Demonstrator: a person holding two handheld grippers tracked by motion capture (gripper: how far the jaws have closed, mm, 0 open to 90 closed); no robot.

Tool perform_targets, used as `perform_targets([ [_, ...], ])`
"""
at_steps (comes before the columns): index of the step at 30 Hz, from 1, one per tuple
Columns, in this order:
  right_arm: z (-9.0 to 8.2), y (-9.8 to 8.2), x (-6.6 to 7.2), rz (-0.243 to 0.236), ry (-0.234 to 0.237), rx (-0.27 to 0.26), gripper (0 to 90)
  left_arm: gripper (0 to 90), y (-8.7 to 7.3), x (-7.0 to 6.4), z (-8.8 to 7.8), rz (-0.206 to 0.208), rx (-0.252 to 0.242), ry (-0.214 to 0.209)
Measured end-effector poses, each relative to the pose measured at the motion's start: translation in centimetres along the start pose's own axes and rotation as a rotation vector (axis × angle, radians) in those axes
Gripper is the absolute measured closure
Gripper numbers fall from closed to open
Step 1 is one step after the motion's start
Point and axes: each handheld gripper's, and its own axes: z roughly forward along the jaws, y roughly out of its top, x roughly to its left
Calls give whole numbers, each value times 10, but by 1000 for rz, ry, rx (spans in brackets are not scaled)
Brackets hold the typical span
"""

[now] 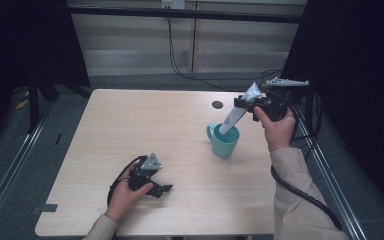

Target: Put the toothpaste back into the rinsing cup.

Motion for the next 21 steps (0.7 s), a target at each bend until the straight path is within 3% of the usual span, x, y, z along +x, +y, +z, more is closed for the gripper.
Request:
perform_targets([
  [21, 26, -33, -5, 15, -24, 52, 699, 86, 0, 0, 0, -1, -2, 1],
])
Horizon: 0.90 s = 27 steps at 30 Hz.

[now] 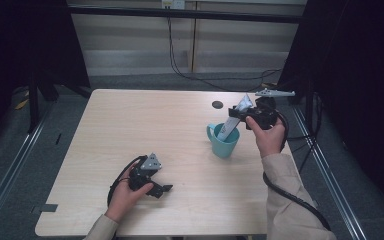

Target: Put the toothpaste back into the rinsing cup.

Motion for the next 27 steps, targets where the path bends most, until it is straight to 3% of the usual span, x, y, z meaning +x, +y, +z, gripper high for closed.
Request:
perform_targets([
  [15, 11, -22, -2, 22, -6, 19, 697, 86, 0, 0, 0, 3, 5, -1],
  [27, 17, -34, -1, 13, -12, 34, 694, 85, 0, 0, 0, 4, 4, -1],
])
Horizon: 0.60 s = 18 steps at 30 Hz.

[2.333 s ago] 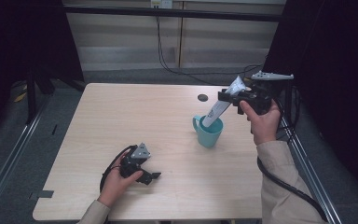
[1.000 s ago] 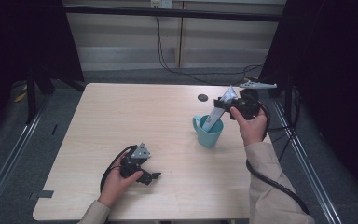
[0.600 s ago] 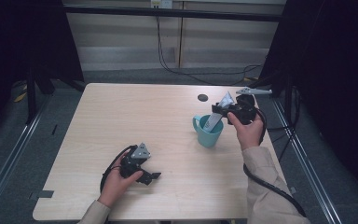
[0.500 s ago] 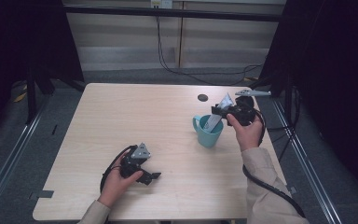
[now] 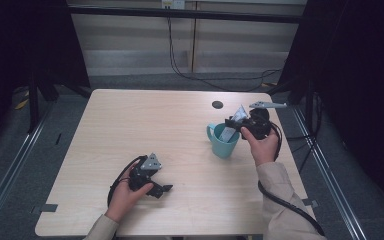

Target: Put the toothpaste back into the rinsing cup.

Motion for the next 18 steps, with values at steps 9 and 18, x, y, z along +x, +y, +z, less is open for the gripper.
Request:
perform_targets([
  [9, 4, -4, 0, -8, -6, 9, 690, 85, 0, 0, 0, 0, 0, 0],
  [18, 6, -6, 1, -22, -10, 14, 686, 85, 0, 0, 0, 0, 0, 0],
])
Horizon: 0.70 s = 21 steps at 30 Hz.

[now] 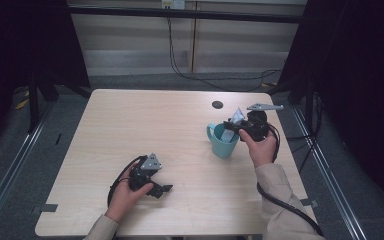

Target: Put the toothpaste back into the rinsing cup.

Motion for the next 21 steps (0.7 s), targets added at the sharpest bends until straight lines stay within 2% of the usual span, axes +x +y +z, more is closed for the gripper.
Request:
perform_targets([
  [5, -1, -2, -2, 10, 1, -11, 683, 85, 0, 0, 0, 0, 0, 0],
  [11, -4, -6, -7, 30, -23, -35, 671, 85, 0, 0, 0, 0, 0, 0],
  [21, -8, -8, -10, 28, -36, -43, 665, 84, 0, 0, 0, 0, 1, -2],
])
